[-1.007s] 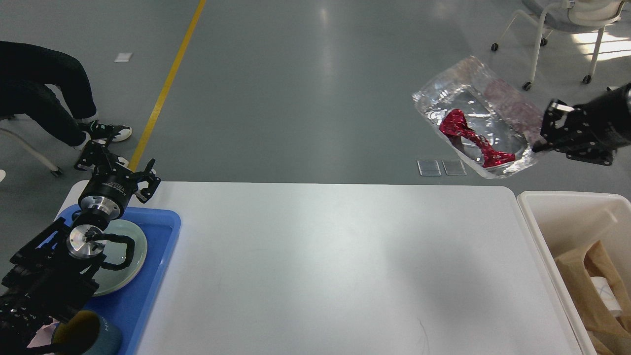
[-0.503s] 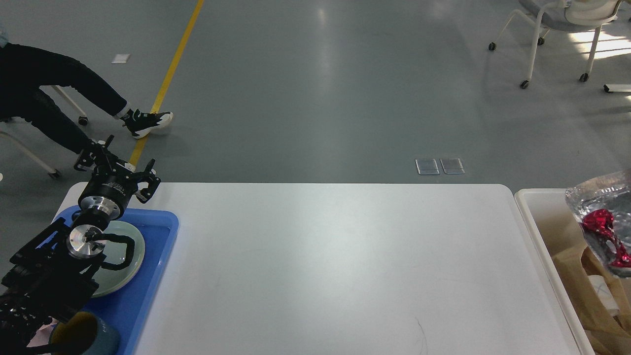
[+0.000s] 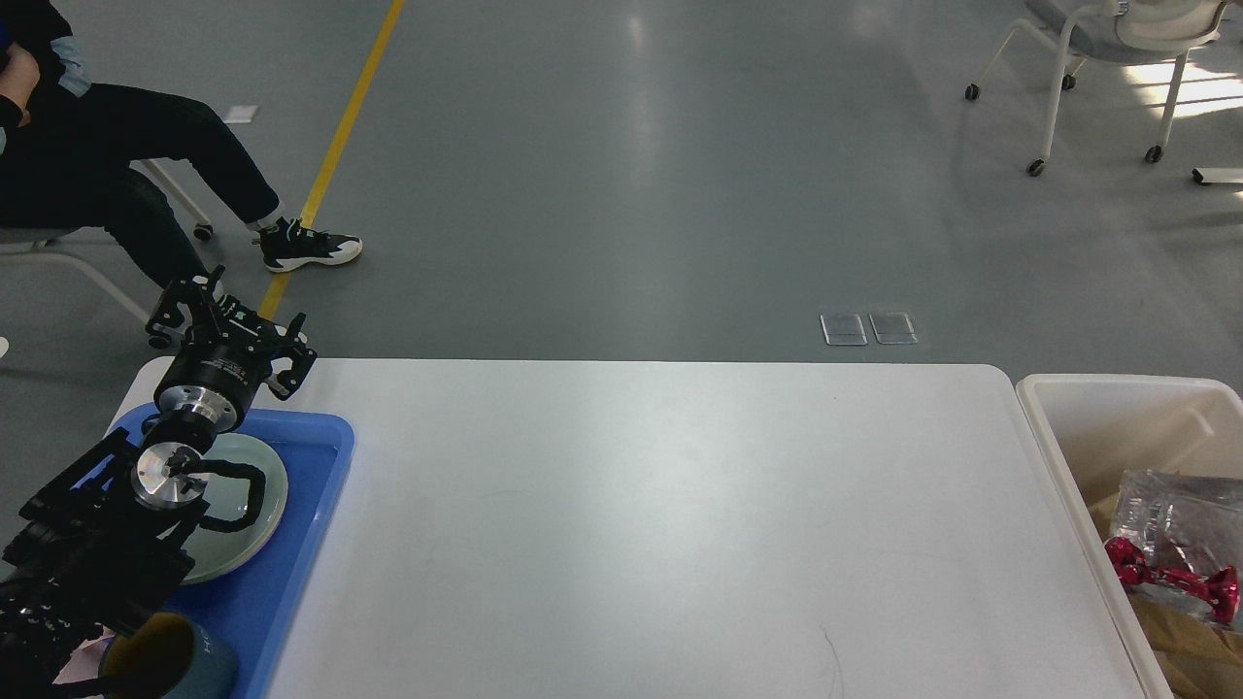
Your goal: Tidy desktop
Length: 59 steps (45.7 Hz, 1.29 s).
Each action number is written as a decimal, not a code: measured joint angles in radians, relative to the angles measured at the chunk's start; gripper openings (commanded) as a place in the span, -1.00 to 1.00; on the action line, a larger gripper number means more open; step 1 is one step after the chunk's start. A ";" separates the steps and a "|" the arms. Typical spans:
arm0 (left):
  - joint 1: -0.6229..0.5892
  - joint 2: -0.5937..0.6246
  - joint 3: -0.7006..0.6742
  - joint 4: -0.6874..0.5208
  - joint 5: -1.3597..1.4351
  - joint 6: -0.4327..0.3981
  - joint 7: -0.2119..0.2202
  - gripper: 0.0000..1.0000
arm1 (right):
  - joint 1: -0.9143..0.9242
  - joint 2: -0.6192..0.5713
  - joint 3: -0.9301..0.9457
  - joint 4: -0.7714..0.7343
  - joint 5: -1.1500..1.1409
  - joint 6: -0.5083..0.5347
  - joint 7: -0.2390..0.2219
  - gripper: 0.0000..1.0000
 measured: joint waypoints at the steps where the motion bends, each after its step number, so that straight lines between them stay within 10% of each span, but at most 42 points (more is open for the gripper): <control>1: 0.000 0.000 0.000 0.000 0.000 0.000 0.000 0.93 | 0.000 0.005 0.000 0.000 0.000 0.000 0.000 1.00; 38: 0.000 0.000 0.000 0.000 0.000 0.000 0.000 0.93 | 0.168 0.152 0.055 -0.018 -0.001 -0.004 0.000 1.00; 59: 0.000 0.000 0.000 0.000 0.000 0.000 0.000 0.93 | 0.209 0.160 0.649 -0.092 -0.004 -0.075 0.013 1.00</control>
